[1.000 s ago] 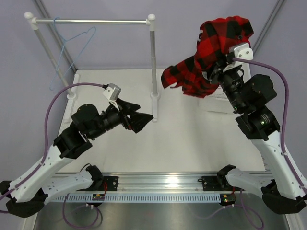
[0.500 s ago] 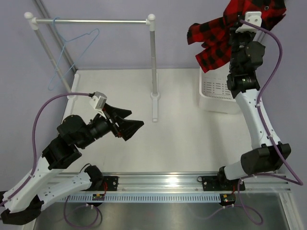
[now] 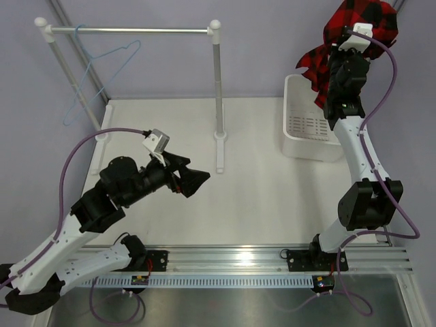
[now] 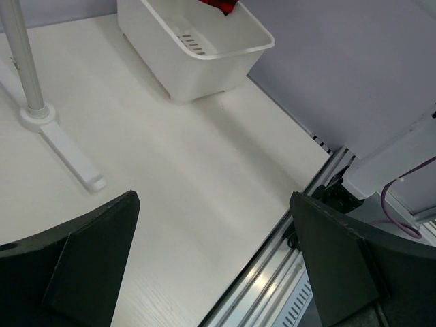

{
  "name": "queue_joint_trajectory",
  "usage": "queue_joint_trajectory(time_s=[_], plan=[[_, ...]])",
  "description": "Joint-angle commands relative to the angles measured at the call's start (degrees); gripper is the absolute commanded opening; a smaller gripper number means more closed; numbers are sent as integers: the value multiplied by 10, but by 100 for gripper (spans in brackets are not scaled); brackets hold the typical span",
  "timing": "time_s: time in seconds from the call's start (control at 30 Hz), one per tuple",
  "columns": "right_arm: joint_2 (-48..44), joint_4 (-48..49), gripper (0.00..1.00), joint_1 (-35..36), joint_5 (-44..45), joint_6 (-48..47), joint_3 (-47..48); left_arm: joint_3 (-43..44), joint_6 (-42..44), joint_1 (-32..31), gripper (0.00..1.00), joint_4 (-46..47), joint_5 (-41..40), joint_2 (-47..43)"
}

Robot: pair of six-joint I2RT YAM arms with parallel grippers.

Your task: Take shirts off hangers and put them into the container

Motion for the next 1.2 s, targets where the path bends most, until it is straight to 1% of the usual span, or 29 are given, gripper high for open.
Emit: queue_joint_trajectory(time_s=[0.0, 0.2, 0.43, 0.5, 0.57, 0.73, 0.87, 0.97, 1.07, 1.1, 1.17], plan=[[-3, 35, 0, 3, -9, 27, -1, -1, 9, -1, 99, 27, -7, 9], [-8, 19, 0, 3, 9, 58, -16, -6, 4, -1, 99, 19, -17, 3], [-20, 11, 0, 3, 20, 94, -76, 11, 9, -1, 99, 0, -16, 9], [-25, 10, 0, 3, 26, 103, -94, 4, 6, -1, 99, 0, -17, 5], [-28, 1, 0, 3, 43, 113, -103, -3, 2, -1, 99, 5, -33, -2], [-35, -8, 0, 3, 72, 130, -126, -5, -1, -1, 99, -5, -36, -3], [-25, -44, 0, 3, 97, 137, -125, -16, -5, -1, 99, -1, -38, -10], [-7, -99, 0, 3, 97, 160, -112, -19, -6, -1, 99, -1, -37, -10], [29, -182, 0, 3, 93, 195, -82, -25, -6, -1, 99, 4, -38, -10], [40, -238, 0, 3, 94, 203, -72, -26, -7, -2, 99, 6, -38, -10], [77, -299, 0, 3, 112, 239, -35, -28, -9, -1, 99, 6, -38, -10]])
